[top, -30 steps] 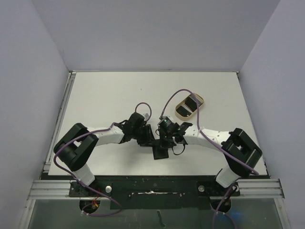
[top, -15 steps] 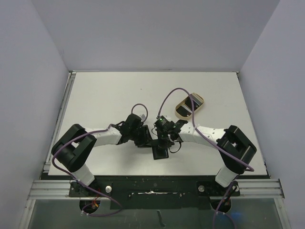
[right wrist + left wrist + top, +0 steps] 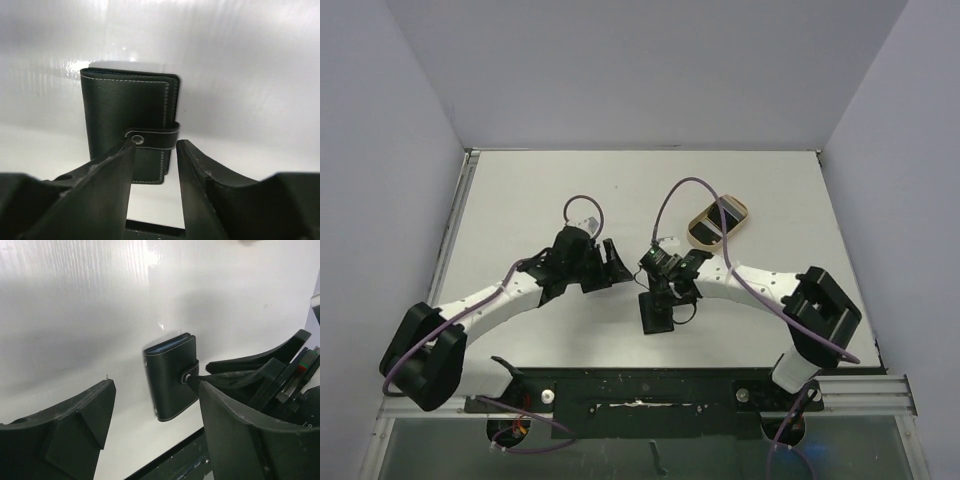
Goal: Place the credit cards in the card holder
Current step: Close the card holder at the center of the board, then reset both arms
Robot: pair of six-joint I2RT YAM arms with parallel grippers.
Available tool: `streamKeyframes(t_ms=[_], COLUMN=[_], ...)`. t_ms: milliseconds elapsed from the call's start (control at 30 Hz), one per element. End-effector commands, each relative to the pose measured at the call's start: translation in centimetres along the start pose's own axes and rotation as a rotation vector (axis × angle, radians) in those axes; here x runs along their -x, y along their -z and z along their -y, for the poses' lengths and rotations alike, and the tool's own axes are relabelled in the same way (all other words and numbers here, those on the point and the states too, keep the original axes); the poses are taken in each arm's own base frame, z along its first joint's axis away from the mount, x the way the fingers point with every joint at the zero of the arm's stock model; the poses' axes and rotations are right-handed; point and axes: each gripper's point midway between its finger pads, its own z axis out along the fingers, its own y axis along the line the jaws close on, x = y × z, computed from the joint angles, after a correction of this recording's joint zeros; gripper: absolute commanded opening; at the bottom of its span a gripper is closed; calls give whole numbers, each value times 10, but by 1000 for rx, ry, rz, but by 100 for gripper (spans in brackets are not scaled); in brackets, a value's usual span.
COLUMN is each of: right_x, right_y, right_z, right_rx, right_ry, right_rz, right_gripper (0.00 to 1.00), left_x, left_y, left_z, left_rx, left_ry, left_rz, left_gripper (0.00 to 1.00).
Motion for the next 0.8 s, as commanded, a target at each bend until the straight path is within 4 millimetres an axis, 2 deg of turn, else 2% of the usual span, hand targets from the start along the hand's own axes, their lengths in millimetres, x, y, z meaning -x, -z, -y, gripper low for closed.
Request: streamKeyframes(t_ms=[0,200,267,333,400,600,767], right_x=[44,68,72,75,78,80,76], right_y=[52,113,132,149,166,208,226], right_z=[19,34,42,50,57,76,90], right_rx=[-45,13,19,35,50,128,153], right_ry=[-50,-132,-160,-188,-211,-290,-337], right_rz=[220,409,466,520,573,722,798], right_gripper=[44,63,76,84,99,98,98], left_x=[38,56,65,71,79,96,101], left_y=[32,69,84,99,116,167,193], left_z=[23,36,44,52,59,88,102], left_rx=[3,27,18,8,-1,-90,-158], left_ry=[-85,-156,-182,-199,-206,-250,-246], left_rz=[134,199,231,263,309,440,513], left_gripper=[69,71,71,72,72,73,74])
